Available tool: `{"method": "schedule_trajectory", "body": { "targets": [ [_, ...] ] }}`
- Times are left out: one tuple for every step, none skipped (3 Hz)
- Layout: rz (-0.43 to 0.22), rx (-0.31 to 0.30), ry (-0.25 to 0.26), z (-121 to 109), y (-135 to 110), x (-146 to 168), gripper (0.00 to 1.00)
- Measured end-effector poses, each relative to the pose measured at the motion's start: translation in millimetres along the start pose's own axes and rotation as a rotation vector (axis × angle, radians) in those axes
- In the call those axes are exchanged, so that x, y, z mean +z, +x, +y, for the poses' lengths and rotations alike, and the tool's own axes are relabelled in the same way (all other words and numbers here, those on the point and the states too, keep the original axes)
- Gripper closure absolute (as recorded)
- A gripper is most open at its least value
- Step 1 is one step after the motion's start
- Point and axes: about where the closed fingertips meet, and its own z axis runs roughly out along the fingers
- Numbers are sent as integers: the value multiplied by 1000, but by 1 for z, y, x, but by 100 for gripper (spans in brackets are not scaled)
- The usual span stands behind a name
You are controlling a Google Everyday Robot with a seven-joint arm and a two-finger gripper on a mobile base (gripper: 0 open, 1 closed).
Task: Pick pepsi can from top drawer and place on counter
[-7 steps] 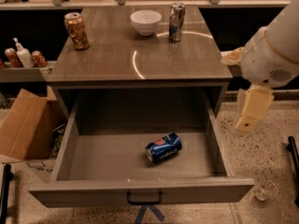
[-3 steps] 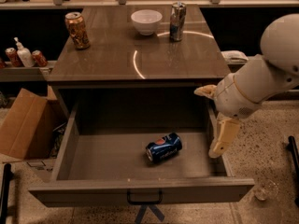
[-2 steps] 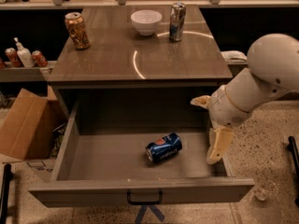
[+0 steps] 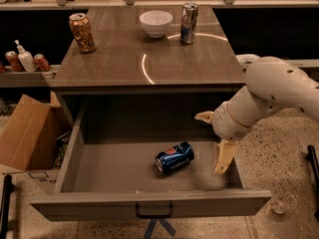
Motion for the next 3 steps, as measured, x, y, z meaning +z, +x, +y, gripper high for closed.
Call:
{"method": "schedule_trajectory", "body": {
  "targets": [
    [-5,-39,-10,-14,0,21,0],
    [-6,-80,-33,-25,-1,47,0],
    [13,-114,-59,-30,0,69,0]
  ]
}}
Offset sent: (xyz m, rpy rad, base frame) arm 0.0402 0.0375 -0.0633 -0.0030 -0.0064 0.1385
